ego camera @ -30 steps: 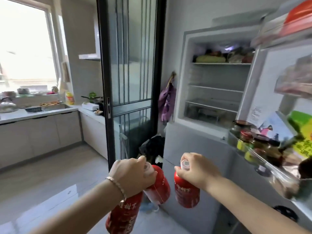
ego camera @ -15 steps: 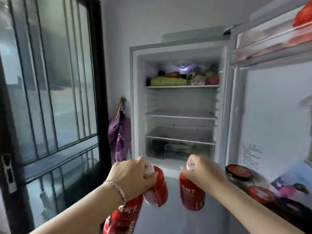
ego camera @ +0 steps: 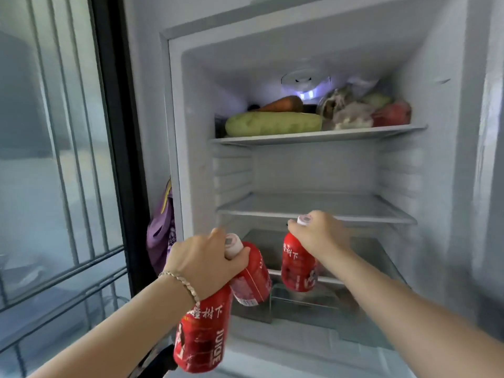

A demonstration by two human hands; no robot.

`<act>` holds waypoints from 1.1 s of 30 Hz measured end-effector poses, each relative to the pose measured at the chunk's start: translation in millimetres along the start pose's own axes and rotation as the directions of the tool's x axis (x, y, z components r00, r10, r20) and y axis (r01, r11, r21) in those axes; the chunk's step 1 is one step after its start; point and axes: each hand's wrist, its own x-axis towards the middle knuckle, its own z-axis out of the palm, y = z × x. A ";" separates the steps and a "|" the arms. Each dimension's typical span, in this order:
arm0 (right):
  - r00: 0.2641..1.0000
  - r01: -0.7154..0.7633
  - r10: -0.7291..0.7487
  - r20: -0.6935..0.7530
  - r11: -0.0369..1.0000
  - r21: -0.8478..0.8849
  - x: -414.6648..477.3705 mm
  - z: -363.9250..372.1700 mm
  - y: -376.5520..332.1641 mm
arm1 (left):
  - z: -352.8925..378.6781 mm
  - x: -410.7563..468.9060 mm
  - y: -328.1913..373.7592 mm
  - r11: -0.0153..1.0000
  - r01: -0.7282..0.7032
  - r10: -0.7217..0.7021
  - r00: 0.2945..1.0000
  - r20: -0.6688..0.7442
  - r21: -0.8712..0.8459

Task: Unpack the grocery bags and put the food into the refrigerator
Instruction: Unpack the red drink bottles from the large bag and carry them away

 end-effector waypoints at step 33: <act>0.766 0.142 -0.394 0.508 0.874 0.465 52.8 149.7 43.5 | 111.8 120.3 -31.6 0.983 -0.153 0.169 0.971 0.169 -0.101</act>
